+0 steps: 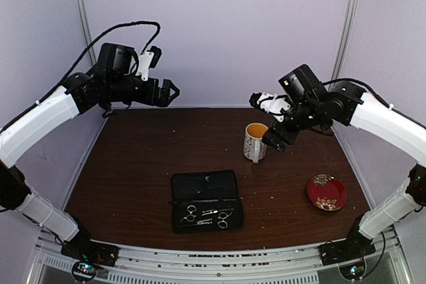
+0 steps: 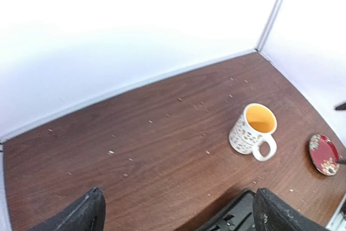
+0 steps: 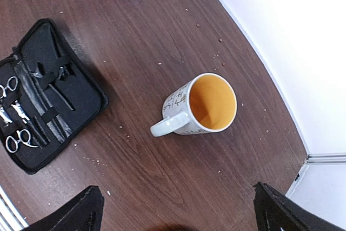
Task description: Sort the hair-cutting tools
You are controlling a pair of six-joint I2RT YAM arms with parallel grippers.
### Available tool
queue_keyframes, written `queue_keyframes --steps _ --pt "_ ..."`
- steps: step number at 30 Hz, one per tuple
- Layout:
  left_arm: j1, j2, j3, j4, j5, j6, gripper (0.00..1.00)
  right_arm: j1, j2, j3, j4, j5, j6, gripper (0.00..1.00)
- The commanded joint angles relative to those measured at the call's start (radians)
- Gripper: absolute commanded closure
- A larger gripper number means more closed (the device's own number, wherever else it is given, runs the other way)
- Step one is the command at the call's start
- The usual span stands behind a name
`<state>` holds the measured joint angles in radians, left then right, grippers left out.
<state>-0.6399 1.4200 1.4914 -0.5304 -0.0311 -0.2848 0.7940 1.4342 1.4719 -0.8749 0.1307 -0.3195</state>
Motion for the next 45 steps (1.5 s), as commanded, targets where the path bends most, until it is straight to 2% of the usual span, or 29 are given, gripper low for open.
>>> queue_keyframes --steps 1,4,5,6,7,9,11,12,14,18,20,27,29,32,40,45 --pt "0.018 -0.012 0.102 -0.007 -0.154 0.074 0.02 -0.001 -0.115 -0.002 0.018 -0.1 -0.058 0.0" --pt "0.02 0.012 0.123 -0.042 -0.401 0.033 0.02 -0.007 -0.204 -0.034 0.102 -0.077 -0.042 0.0" --pt "0.022 0.024 0.124 -0.044 -0.441 0.052 0.02 -0.007 -0.231 -0.056 0.138 -0.038 -0.044 0.0" --pt "0.052 0.06 0.118 -0.045 -0.279 0.174 0.02 -0.005 -0.2 -0.074 0.155 0.145 -0.058 0.0" --pt "0.063 0.075 0.103 -0.056 -0.187 0.191 0.04 -0.007 -0.165 -0.07 0.135 0.19 -0.081 0.0" --pt "0.072 0.113 0.066 -0.085 0.025 0.251 0.2 -0.01 -0.104 -0.066 0.065 0.18 -0.131 0.0" --pt "0.072 0.166 0.038 -0.128 0.198 0.271 0.36 -0.031 -0.092 -0.119 0.068 0.058 -0.107 0.01" --pt "0.072 0.194 0.017 -0.145 0.263 0.266 0.42 -0.046 -0.096 -0.151 0.072 -0.047 -0.098 0.04" --pt "0.072 0.247 -0.022 -0.151 0.376 0.254 0.47 -0.057 -0.096 -0.217 0.091 -0.237 -0.071 0.15" --pt "0.072 0.337 -0.085 -0.147 0.525 0.262 0.47 -0.056 -0.067 -0.285 0.082 -0.47 -0.079 0.29" --pt "0.071 0.369 -0.108 -0.145 0.534 0.26 0.42 -0.056 -0.06 -0.294 0.082 -0.473 -0.088 0.29" --pt "0.071 0.465 -0.153 -0.12 0.483 0.217 0.37 -0.056 -0.009 -0.28 0.063 -0.485 -0.095 0.28" --pt "0.072 0.48 -0.161 -0.103 0.479 0.205 0.31 -0.055 0.007 -0.271 0.052 -0.492 -0.095 0.28" --pt "0.071 0.512 -0.151 -0.115 0.497 0.218 0.28 -0.053 0.026 -0.262 0.038 -0.496 -0.098 0.28" --pt "0.069 0.586 -0.113 -0.28 0.714 0.307 0.36 -0.051 0.058 -0.235 0.023 -0.496 -0.1 0.29" --pt "0.04 0.525 -0.115 -0.319 0.757 0.332 0.45 -0.046 0.097 -0.2 -0.003 -0.51 -0.101 0.32"
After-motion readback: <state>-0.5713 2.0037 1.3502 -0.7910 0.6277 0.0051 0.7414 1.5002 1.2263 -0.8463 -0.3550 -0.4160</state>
